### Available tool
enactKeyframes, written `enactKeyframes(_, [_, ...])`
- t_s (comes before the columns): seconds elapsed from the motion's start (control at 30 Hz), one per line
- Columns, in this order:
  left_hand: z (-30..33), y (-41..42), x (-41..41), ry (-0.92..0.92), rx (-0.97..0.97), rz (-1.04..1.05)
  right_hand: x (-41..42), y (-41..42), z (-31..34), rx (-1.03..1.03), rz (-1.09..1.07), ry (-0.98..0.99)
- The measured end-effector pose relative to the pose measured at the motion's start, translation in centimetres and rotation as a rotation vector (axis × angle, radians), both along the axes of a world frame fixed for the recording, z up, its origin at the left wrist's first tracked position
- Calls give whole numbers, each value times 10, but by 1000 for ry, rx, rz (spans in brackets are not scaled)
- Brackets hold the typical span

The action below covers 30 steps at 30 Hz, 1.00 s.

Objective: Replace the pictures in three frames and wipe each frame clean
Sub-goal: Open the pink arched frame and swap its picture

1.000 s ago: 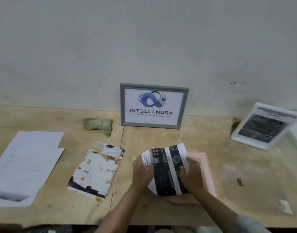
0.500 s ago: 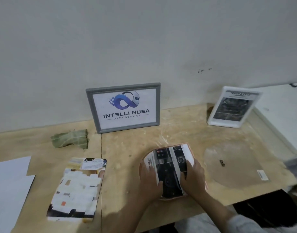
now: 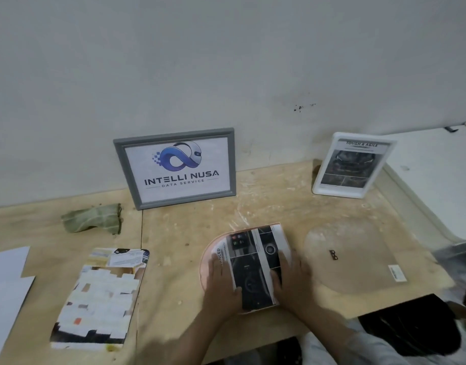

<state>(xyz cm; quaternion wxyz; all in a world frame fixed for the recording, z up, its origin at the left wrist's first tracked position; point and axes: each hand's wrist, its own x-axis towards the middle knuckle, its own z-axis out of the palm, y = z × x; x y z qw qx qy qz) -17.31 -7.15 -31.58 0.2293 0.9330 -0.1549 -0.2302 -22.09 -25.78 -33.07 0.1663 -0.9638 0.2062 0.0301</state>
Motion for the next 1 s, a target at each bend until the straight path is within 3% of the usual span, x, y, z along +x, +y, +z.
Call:
enactKeyframes(0.2, [11,-46,-8,-112,-116,213,-6,-45,0,35,56,-7])
enactKeyframes(0.37, [28,-126,-30,-115,-207,205,-20,-127,5,42,-12,-52])
enactKeyframes(0.53, [33,-196,-47,-42,-275,193,-33,-207,6,6,-141,-9])
enactKeyframes(0.73, [31,-237,-55,68,-123,259,-45,-249,17,-20,-279,140])
enactKeyframes(0.87, [34,-252,-53,114,-150,324,-48,-253,17,59,-297,105])
enactKeyframes(1.0, [40,-255,-40,247,-216,544,-41,-260,24,218,-436,25])
